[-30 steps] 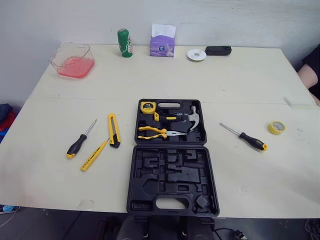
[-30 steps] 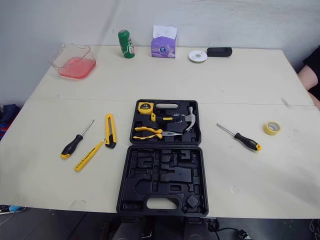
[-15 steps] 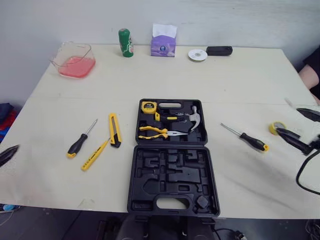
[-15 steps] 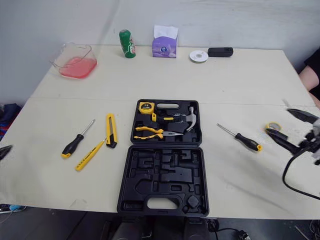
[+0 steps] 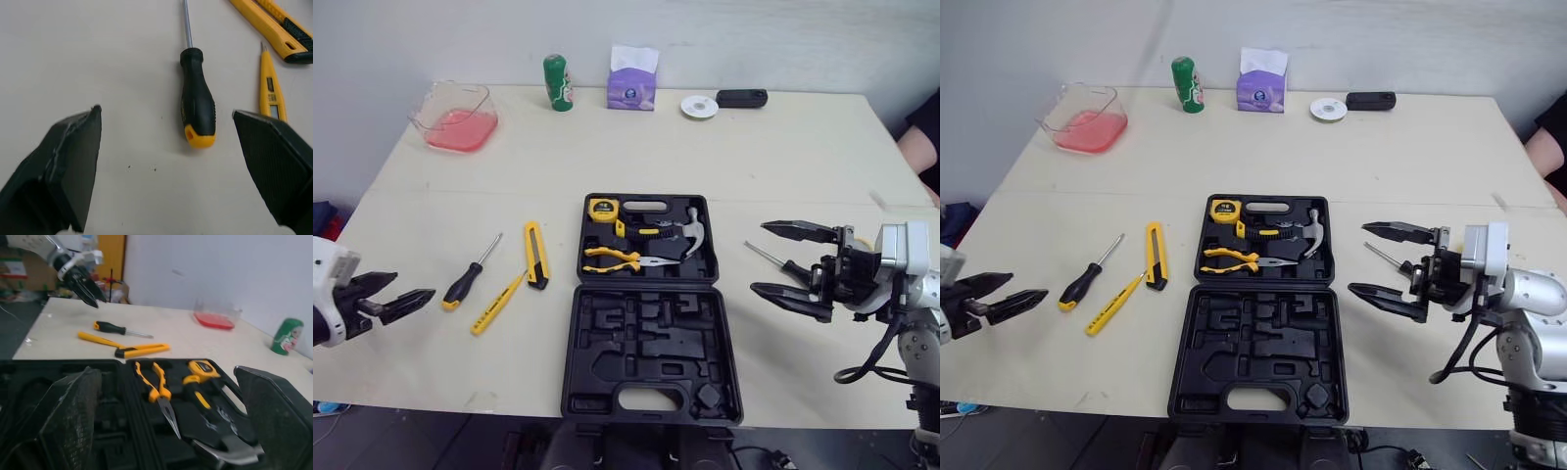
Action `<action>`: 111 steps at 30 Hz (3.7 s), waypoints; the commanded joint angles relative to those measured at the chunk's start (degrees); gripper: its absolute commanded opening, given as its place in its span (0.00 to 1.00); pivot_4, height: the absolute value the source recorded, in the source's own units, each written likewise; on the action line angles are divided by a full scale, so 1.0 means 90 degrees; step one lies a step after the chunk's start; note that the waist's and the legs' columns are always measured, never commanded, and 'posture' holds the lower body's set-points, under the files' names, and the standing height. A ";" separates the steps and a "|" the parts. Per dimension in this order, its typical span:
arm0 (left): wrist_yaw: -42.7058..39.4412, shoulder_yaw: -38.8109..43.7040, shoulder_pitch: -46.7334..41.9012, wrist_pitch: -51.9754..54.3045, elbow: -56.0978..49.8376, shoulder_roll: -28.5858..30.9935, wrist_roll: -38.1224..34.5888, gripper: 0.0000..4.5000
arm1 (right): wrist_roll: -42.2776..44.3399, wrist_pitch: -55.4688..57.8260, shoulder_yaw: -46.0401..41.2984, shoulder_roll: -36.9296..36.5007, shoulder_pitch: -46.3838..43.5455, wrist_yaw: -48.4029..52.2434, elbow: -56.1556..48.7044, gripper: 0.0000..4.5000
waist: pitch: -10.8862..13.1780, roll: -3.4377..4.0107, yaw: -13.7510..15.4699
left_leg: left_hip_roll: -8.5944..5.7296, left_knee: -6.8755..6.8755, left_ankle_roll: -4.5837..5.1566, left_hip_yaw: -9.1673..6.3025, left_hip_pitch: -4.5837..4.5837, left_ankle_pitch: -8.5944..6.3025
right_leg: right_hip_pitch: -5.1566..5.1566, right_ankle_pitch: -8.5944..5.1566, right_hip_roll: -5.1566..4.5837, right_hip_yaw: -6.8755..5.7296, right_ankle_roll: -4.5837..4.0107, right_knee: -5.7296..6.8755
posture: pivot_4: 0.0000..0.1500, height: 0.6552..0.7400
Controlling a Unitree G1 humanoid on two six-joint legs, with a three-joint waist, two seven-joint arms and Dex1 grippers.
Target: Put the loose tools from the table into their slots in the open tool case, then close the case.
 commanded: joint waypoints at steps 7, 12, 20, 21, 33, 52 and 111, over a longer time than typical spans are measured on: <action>0.0570 -0.1656 -0.1129 -0.0061 -0.0344 -0.0080 0.0815 1.00 | -0.0005 -0.0062 0.0424 0.0243 -0.0126 0.0190 -0.0639 0.99 | -0.0001 -0.0001 0.0140 | 0.0006 0.0003 -0.0003 0.0014 -0.0007 -0.0001 | -0.0018 0.0002 0.0012 0.0014 -0.0003 0.0004 | 1.00 1.00; 0.0661 -0.1995 -0.1250 -0.0102 -0.0296 -0.0167 0.1093 1.00 | -0.0125 -0.0095 0.0381 0.0205 -0.0190 0.0003 -0.0602 0.99 | -0.0001 -0.0002 0.0125 | 0.0014 0.0012 -0.0003 0.0028 -0.0017 -0.0001 | -0.0030 0.0003 0.0020 0.0018 -0.0005 0.0003 | 1.00 1.00; 0.0532 -0.2169 -0.1289 -0.0009 -0.0120 -0.0111 0.1298 1.00 | -0.0271 0.0051 0.0456 0.0181 -0.0374 -0.0358 -0.0771 0.99 | -0.0001 -0.0002 0.0137 | 0.0031 0.0020 -0.0006 0.0047 -0.0017 0.0001 | -0.0041 0.0006 0.0032 0.0030 -0.0010 0.0009 | 1.00 1.00; 0.0515 -0.2179 -0.1231 0.0012 -0.0140 -0.0105 0.1323 1.00 | -0.0267 0.0099 0.0463 0.0165 -0.0393 -0.0423 -0.0838 0.99 | -0.0001 -0.0002 0.0136 | 0.0031 0.0020 -0.0006 0.0047 -0.0018 0.0000 | -0.0043 0.0006 0.0032 0.0031 -0.0010 0.0009 | 1.00 1.00; 0.0695 -0.1945 -0.1138 -0.0088 0.0004 -0.0608 0.1408 0.23 | -0.0295 0.0234 0.0481 0.0135 -0.0458 -0.0552 -0.0975 1.00 | -0.0002 -0.0003 0.0146 | 0.0035 0.0022 -0.0010 0.0053 -0.0014 -0.0001 | -0.0046 0.0007 0.0034 0.0037 -0.0012 0.0020 | 1.00 1.00; -0.1643 -0.2037 -0.2388 -0.2123 -0.1502 -0.0349 0.0283 0.23 | -0.0849 -0.0261 0.0387 -0.0092 -0.0294 -0.0223 -0.0370 1.00 | -0.0002 -0.0013 0.0138 | 0.0041 0.0031 -0.0008 0.0058 -0.0027 -0.0002 | -0.0051 0.0011 0.0041 0.0035 -0.0020 0.0007 | 1.00 1.00; -0.2694 -0.7554 -0.6123 -0.0210 -0.0967 -0.1910 0.3660 0.23 | -0.1034 -0.0105 -0.0379 -0.0494 0.1858 -0.0802 -0.1315 1.00 | 0.0004 -0.0023 0.0315 | 0.0058 0.0155 0.0012 0.0028 -0.0090 -0.0024 | -0.0047 0.0013 0.0058 0.0008 -0.0020 0.0029 | 1.00 1.00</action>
